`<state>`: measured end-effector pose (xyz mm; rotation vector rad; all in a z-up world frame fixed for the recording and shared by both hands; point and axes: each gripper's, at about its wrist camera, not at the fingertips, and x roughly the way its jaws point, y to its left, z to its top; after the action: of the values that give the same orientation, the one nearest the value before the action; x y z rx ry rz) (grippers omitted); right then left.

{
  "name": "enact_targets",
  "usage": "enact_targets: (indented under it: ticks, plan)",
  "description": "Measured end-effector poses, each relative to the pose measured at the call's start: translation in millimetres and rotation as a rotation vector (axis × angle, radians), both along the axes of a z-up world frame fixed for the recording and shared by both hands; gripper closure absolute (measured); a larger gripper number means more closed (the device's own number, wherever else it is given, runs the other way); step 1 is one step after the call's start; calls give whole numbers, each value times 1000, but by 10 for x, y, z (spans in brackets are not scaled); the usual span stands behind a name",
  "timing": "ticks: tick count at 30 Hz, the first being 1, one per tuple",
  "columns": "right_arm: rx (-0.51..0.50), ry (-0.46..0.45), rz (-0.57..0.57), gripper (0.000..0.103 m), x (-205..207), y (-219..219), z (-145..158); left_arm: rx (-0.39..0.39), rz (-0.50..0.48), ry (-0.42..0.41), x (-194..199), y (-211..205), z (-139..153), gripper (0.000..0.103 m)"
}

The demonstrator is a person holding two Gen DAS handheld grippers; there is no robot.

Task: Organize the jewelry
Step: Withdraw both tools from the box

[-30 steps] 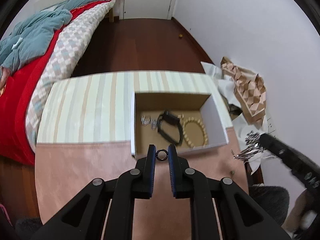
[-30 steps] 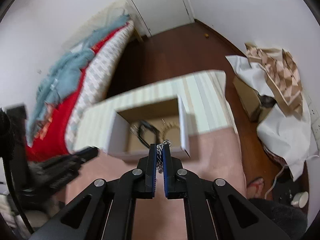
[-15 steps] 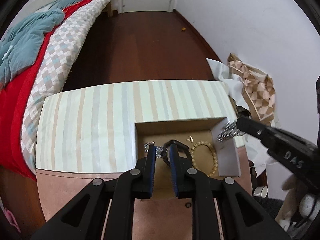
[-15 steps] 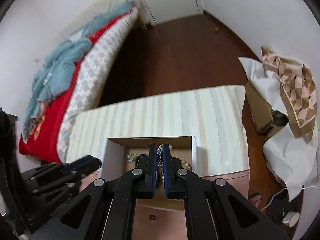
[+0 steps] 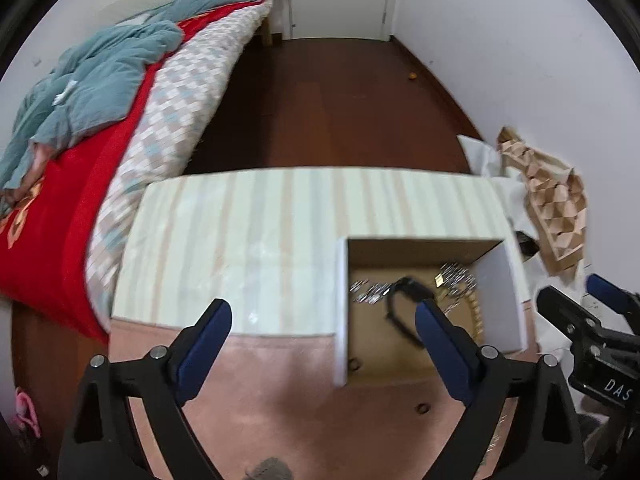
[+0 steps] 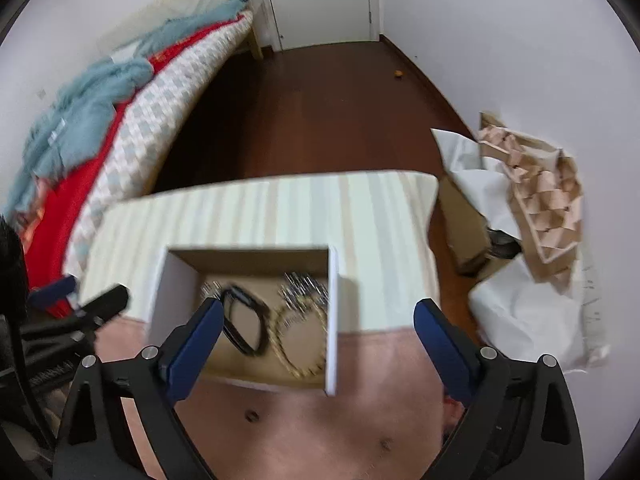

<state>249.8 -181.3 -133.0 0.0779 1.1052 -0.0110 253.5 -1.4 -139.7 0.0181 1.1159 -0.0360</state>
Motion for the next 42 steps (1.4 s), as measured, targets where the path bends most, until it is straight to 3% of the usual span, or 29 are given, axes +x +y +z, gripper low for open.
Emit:
enact_targets:
  ticks: [9,28,42]
  plan:
    - [-46,31,-16,0,-355,128,-121,52,5,6,-327,24,-71,8]
    - [-89,-128,-32,0,-1130,263,898,50,17,-196,-1144,146,900,8]
    - [-92,-230,-46,0,-1744,398,1463,15,30,-278,-1647,237,1309,8]
